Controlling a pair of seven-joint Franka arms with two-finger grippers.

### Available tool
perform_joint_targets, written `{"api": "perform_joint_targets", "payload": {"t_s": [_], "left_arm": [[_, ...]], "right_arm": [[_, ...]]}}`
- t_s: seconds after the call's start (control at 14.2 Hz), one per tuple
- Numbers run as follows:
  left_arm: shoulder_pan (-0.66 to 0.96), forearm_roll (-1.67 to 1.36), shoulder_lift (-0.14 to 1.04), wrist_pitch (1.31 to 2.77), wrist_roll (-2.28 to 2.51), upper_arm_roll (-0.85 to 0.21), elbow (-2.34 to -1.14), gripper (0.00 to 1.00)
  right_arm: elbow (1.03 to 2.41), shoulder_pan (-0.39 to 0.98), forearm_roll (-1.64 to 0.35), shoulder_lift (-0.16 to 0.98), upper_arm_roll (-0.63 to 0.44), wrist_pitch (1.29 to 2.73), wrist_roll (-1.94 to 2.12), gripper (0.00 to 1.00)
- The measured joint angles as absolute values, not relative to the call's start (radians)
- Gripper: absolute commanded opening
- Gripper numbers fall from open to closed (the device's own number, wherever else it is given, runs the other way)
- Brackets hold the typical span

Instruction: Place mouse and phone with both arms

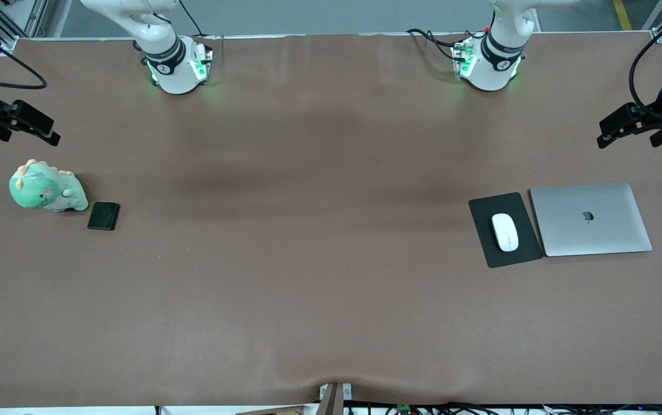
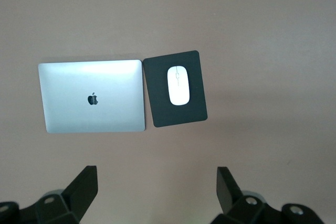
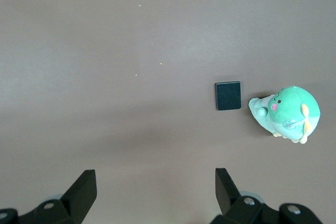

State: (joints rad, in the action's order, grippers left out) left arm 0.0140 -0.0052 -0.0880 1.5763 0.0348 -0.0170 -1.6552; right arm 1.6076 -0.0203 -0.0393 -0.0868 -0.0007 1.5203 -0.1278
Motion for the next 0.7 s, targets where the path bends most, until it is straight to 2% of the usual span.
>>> {"api": "perform_joint_targets", "payload": {"t_s": [0.7], "left_arm": [[0.024,-0.006,-0.049,1.563,0.060,-0.021,-1.589,1.00]], "right_arm": [[1.604,-0.018,-0.038,-0.083,-0.030,1.472,-0.066,1.00]]}}
